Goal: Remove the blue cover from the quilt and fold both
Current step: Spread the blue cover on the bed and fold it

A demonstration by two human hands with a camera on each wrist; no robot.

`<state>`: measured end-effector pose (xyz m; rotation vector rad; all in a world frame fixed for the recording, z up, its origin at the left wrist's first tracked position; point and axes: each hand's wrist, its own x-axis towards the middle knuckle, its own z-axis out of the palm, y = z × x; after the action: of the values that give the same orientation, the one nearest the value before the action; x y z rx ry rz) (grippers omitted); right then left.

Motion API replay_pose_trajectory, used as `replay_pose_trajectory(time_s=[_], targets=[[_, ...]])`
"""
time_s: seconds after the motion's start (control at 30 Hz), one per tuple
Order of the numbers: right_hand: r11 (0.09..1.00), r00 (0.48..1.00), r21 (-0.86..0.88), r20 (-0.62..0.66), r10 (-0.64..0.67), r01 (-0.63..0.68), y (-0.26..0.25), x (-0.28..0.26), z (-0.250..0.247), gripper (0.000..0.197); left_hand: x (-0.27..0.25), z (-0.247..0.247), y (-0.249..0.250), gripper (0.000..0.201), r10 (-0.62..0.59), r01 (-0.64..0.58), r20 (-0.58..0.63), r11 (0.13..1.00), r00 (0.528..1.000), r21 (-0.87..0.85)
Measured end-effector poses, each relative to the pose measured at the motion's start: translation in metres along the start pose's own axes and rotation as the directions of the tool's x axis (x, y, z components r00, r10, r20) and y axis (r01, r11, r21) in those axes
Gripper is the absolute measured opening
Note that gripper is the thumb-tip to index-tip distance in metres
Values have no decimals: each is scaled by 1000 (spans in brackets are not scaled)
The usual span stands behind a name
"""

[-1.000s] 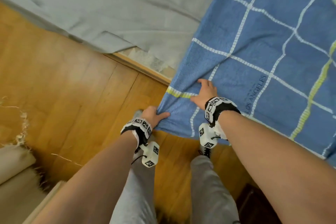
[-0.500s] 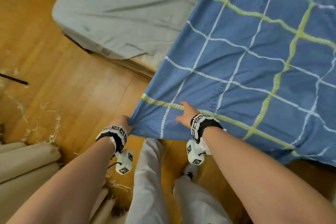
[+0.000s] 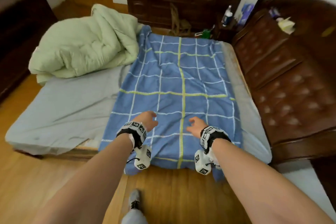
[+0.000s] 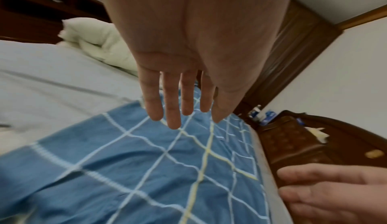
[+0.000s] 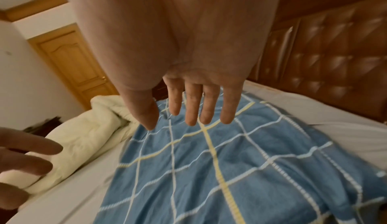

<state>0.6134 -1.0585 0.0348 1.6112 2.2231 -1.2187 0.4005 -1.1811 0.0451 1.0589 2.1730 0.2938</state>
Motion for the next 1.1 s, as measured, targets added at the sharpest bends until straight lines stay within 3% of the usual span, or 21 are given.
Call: replay_pose_trajectory(time_s=[0.17, 0.43, 0.57, 0.8, 0.97, 1.1], targets=[[992, 992, 74, -68, 105, -100, 42, 12, -58, 54, 35, 3, 75, 41, 104, -107, 43, 992, 994, 63], [972, 962, 116, -162, 221, -204, 87, 52, -123, 43, 90, 21, 144, 40, 140, -162, 152, 976, 978, 144], [983, 981, 92, -98, 165, -156, 87, 77, -129, 46, 90, 20, 160, 39, 138, -165, 164, 972, 977, 164], [999, 996, 44, 83, -11, 8, 85, 107, -120, 43, 92, 19, 150, 35, 19, -30, 58, 981, 998, 192], [998, 998, 27, 35, 48, -49, 131, 118, -162, 35, 109, 40, 180, 37, 7, -23, 78, 978, 997, 207], [994, 994, -3, 4, 109, -109, 146, 140, -196, 37, 141, 38, 219, 40, 97, -115, 109, 977, 989, 179]])
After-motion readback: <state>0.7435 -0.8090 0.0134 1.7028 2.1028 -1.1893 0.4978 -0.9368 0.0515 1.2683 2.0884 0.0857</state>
